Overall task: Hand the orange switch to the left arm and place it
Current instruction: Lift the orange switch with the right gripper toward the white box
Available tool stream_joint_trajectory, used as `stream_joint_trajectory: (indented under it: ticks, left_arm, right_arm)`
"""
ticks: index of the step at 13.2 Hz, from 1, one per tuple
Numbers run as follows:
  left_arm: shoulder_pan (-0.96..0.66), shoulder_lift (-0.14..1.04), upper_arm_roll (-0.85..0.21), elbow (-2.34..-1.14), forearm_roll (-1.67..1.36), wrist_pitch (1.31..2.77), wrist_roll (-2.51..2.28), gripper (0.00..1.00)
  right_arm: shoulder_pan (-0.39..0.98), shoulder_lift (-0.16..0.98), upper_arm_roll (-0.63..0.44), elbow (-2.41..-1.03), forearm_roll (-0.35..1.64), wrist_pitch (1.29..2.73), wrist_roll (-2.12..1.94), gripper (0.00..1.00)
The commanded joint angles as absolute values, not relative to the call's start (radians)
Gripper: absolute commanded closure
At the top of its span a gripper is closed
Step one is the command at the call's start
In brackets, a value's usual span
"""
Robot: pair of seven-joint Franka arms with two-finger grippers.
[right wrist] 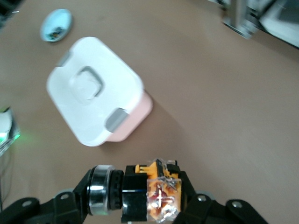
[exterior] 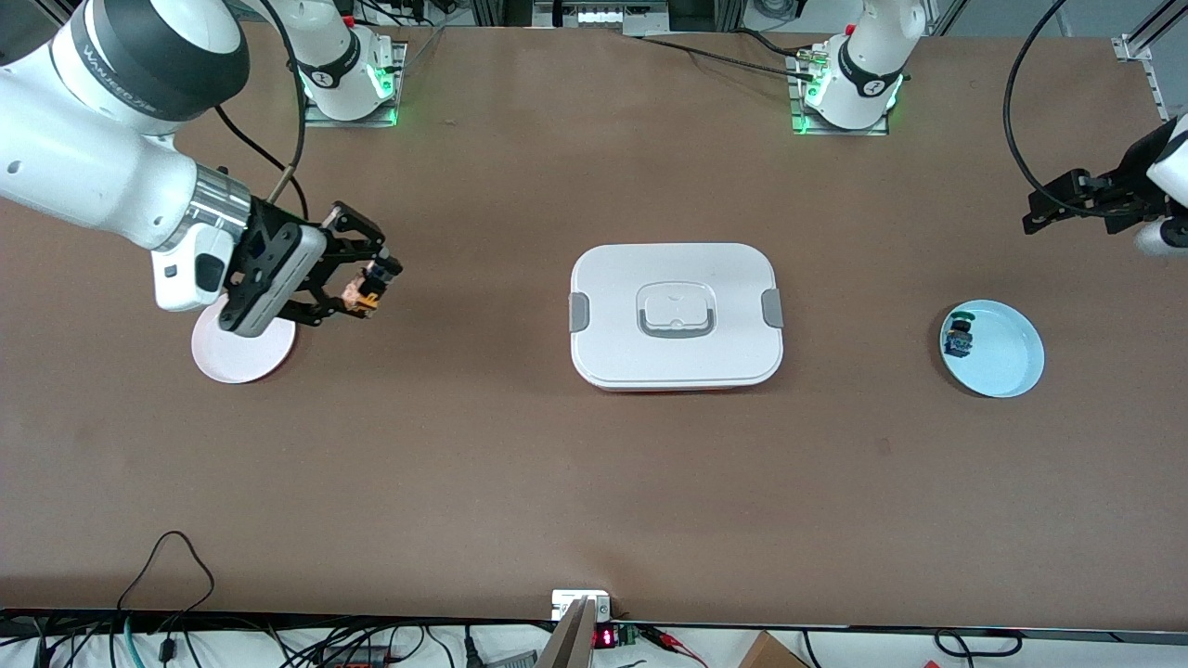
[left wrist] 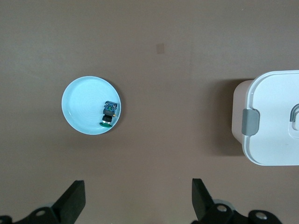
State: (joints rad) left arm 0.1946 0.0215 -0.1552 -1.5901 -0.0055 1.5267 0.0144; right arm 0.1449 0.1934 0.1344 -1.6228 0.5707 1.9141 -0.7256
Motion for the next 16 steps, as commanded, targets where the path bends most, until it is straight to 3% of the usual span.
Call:
stream_joint_trajectory:
  ticks: [1,6,12,14,16]
  left_arm:
    - [0.192,0.051,-0.158,-1.539,0.014,1.485,0.005,0.00]
    - [0.198,0.077,-0.155,-1.505,-0.030,1.381,0.020,0.00]
    - [0.301,0.152,-0.144,-1.517,-0.651,1.197,-0.026,0.00]
    - [0.305,0.169,-0.150,-1.587,-0.893,1.199,-0.112,0.00]
    - [0.299,0.157,-0.175,-1.692,-1.068,1.302,-0.109,0.00]
  right_arm:
    - [0.156,0.224,0.137,-1.617,0.716,1.914,-0.970,1.00]
    - [0.198,0.239,0.167,-1.638,1.073,1.920,-1.397,1.00]
    - [0.304,0.340,0.167,-1.640,1.427,2.003,-1.801,1.00]
    - [0.336,0.363,0.167,-1.640,1.608,2.002,-1.892,1.00]
    - [0.342,0.371,0.167,-1.640,1.699,2.002,-1.916,1.00]
